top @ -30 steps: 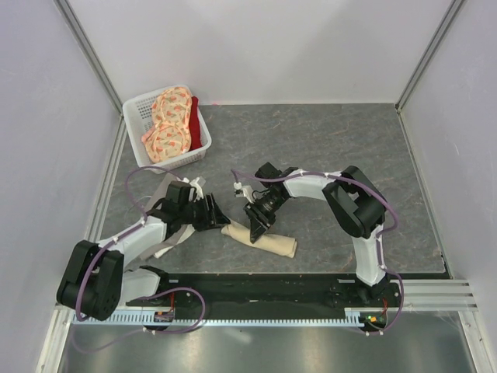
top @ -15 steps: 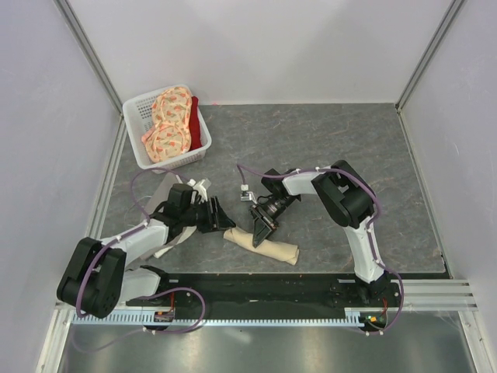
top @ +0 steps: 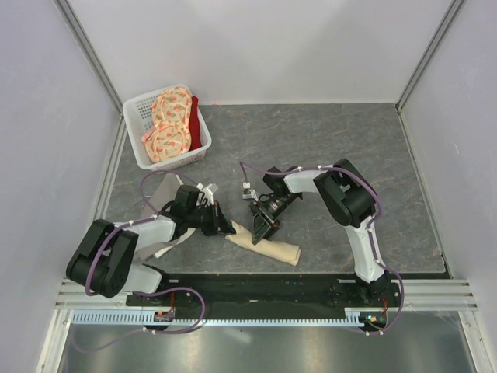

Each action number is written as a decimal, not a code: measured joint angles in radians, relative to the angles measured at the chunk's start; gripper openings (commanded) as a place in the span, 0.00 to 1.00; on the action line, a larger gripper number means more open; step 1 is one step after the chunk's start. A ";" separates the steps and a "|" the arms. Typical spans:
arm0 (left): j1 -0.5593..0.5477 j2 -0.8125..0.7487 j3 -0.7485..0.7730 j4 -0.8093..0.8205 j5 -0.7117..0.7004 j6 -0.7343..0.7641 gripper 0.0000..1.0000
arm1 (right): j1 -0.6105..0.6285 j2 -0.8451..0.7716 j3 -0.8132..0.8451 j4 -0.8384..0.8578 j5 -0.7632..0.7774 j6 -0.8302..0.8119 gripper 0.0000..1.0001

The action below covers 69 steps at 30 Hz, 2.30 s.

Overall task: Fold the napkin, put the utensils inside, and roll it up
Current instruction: Roll the napkin with the utensil

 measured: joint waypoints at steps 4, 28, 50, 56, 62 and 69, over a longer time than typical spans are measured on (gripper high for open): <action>0.000 0.034 0.019 -0.020 0.001 0.000 0.02 | 0.002 -0.108 -0.031 0.049 0.115 0.050 0.72; 0.006 0.255 0.279 -0.283 0.068 0.027 0.02 | 0.382 -0.676 -0.445 0.542 1.156 -0.069 0.89; 0.008 0.056 0.291 -0.362 -0.080 0.091 0.62 | 0.091 -0.357 -0.212 0.342 0.576 -0.014 0.42; 0.008 -0.013 0.291 -0.388 -0.140 0.106 0.62 | 0.025 -0.193 -0.111 0.249 0.273 -0.001 0.43; 0.004 -0.021 0.275 -0.381 -0.143 0.111 0.62 | -0.024 -0.042 -0.045 0.158 0.046 0.011 0.43; -0.023 0.004 0.259 -0.336 -0.119 0.110 0.57 | -0.058 0.040 -0.016 0.083 -0.060 0.016 0.44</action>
